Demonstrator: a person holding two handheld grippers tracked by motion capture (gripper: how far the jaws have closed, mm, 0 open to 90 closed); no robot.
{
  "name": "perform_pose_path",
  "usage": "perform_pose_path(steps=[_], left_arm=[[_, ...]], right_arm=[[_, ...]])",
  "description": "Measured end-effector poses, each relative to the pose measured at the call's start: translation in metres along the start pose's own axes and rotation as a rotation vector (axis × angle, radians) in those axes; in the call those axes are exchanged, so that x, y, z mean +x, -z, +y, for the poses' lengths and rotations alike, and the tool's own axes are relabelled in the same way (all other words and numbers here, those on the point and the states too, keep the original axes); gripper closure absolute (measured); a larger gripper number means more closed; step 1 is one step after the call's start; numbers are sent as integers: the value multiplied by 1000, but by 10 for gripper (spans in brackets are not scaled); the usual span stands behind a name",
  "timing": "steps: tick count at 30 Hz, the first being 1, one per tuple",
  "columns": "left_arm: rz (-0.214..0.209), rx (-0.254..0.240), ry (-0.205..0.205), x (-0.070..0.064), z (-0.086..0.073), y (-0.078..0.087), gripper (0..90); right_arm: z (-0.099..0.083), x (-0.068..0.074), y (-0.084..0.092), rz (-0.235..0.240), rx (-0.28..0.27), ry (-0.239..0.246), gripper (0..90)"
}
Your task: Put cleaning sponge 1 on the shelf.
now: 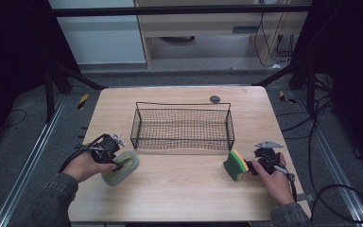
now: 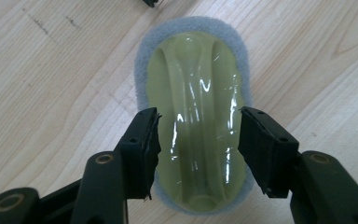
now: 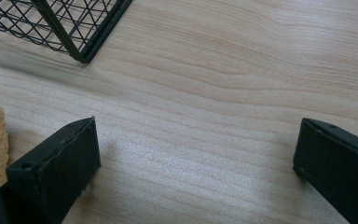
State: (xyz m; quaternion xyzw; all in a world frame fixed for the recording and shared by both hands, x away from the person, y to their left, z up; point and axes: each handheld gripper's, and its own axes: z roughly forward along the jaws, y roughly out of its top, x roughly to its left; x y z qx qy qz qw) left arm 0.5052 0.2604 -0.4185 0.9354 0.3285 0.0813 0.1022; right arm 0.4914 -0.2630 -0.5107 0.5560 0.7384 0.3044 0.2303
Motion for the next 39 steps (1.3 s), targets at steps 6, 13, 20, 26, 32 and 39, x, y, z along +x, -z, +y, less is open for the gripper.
perform_pose_path(steps=[6, 13, 20, 26, 32, 39], left_arm=[[-10, 22, 12, 2, 3, -5, 518], [-13, 28, 9, 4, 4, -7, 576], [-10, 43, -13, 4, 4, -9, 614], [-20, 26, -2, 4, 1, -10, 683], [-19, 25, -25, 3, 2, -8, 709], [7, 0, -74, -1, 1, 6, 710]], right_arm=[[0, 0, 0, 2, -1, 3, 7], [0, 0, 0, 1, 0, 5, 7], [0, 0, 0, 2, -1, 3, 7], [0, -1, -1, 10, -5, 9, 7], [0, 0, -1, 8, -4, 9, 7], [0, 0, -1, 10, -6, 10, 7]])
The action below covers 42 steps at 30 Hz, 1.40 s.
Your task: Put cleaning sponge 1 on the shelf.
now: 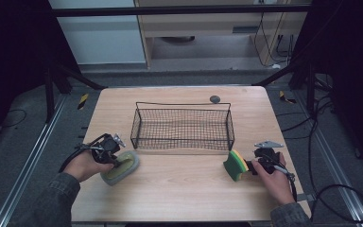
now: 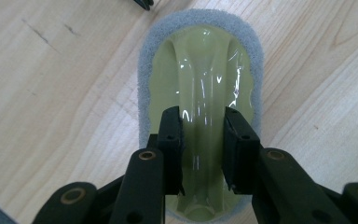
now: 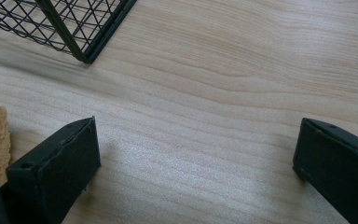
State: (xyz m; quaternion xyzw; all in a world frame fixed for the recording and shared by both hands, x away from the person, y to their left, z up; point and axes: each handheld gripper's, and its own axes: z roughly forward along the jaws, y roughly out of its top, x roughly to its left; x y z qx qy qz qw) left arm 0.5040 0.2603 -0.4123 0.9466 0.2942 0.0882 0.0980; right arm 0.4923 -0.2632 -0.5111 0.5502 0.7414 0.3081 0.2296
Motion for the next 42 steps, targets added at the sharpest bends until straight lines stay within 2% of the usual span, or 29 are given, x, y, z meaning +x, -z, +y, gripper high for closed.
perform_pose_path(steps=[8, 10, 13, 18, 23, 29, 34, 42], left_arm=[[46, -58, -64, -6, 1, 29, 710], [85, -65, -103, -7, 2, 37, 710], [105, -85, -126, -6, 4, 49, 710], [151, -128, -172, -4, 14, 72, 710], [191, -134, -216, 1, 28, 87, 710], [227, -169, -227, 11, 45, 95, 710], [234, -179, -226, 17, 57, 95, 710], [256, -184, -255, 17, 74, 94, 710]], right_arm=[[-1, -1, 0, 2, -7, 7, 7], [-1, -1, 0, 0, -10, 10, 7], [-2, -1, 0, 2, -20, 11, 7], [-2, -1, 0, 3, -21, 11, 7], [-2, -1, 0, 4, -21, 10, 7], [-2, -1, 0, 3, -21, 11, 7], [-2, -1, 0, 2, -20, 13, 7], [-2, -1, 0, 2, -19, 12, 7]])
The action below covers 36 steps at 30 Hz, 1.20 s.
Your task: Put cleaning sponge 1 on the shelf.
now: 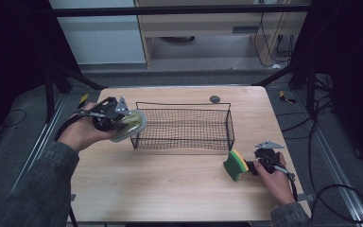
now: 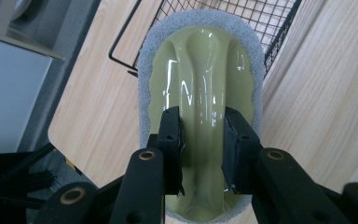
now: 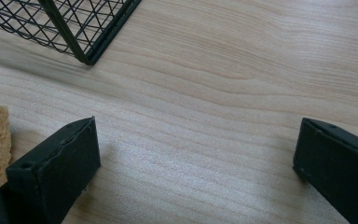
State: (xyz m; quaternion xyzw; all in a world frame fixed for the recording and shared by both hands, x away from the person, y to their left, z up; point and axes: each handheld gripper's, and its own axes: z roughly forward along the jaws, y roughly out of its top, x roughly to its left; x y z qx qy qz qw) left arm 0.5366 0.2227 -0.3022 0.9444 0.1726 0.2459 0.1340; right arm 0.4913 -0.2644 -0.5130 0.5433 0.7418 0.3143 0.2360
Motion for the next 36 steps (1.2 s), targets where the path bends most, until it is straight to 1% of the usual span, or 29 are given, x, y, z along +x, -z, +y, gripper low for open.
perform_pose_path(steps=[3, 9, 10, 12, 16, 18, 20, 22, 25, 27, 28, 31, 32, 35, 36], left_arm=[[7, -4, -15, 2, 6, -4, 710], [-1, -26, -55, 6, 19, -15, 710], [-9, -26, -65, 7, 22, -17, 710], [-7, -22, -92, 9, 27, -22, 710], [-19, -20, -148, 12, 40, -31, 710], [-18, -37, -173, 12, 47, -33, 710], [-33, -73, -186, 11, 54, -36, 710], [-32, -75, -211, 10, 59, -41, 710], [-12, -73, -234, 9, 63, -46, 710], [4, -84, -230, 10, 64, -48, 710], [19, -90, -235, 11, 63, -49, 710], [51, -119, -226, 15, 61, -49, 710], [67, -132, -232, 16, 60, -48, 710], [94, -174, -241, 18, 58, -49, 709], [98, -164, -236, 18, 59, -48, 710]], right_arm=[[0, 0, 0, 0, 0, 0, 7], [0, 0, 0, 1, 0, 1, 7], [0, 0, 0, 1, 0, 1, 7], [0, 0, 0, 1, 0, 1, 7], [0, 0, 0, 2, -1, 0, 6], [0, 0, -1, 5, -2, 2, 5], [0, -1, -1, 8, -1, 5, 5], [0, -1, -1, 9, -1, 8, 5], [1, -1, -1, 10, -1, 8, 5], [0, -1, -1, 9, -1, 8, 8], [0, 0, 0, 8, -1, 6, 8], [0, 0, 0, 9, 0, 3, 8], [0, 0, 0, 9, 0, 3, 8], [0, 0, 0, 11, -2, 6, 8], [0, 0, 0, 12, -2, 6, 8]])
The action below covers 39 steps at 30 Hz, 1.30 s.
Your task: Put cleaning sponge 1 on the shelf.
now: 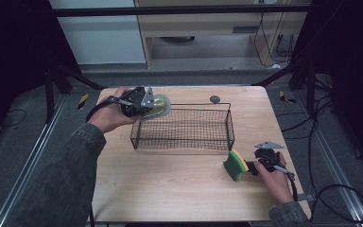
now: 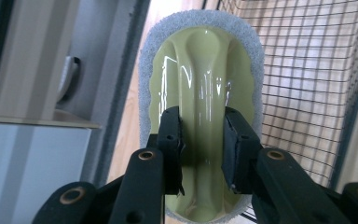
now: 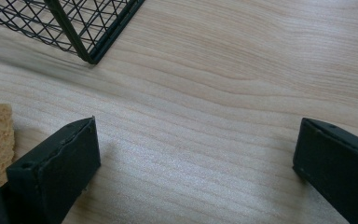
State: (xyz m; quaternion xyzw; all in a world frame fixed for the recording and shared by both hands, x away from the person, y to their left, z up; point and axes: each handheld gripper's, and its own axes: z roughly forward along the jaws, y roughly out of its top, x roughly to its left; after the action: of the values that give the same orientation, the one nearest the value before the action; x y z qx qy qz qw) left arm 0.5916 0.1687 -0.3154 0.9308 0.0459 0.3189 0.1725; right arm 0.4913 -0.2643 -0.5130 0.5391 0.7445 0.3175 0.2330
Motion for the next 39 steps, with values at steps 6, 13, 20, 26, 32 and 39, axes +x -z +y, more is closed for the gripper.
perform_pose_path(steps=[6, 13, 20, 26, 32, 39], left_arm=[[-19, 17, -32, -4, 6, -1, 710], [-34, 36, -54, -7, 6, -8, 710], [-40, 52, -65, -13, 6, -13, 710], [-62, 65, -69, -14, 4, -25, 710], [-91, 74, -66, -18, 1, -37, 710], [-104, 87, -64, -21, -3, -42, 710]], right_arm=[[-1, 0, 1, 7, 0, 10, 7], [0, -1, 0, 13, 2, 17, 5], [0, 0, 0, 10, -1, 12, 7], [0, 0, 0, 12, 1, 15, 7], [0, 0, 0, 11, 2, 15, 7], [0, 0, 0, 15, 2, 10, 7]])
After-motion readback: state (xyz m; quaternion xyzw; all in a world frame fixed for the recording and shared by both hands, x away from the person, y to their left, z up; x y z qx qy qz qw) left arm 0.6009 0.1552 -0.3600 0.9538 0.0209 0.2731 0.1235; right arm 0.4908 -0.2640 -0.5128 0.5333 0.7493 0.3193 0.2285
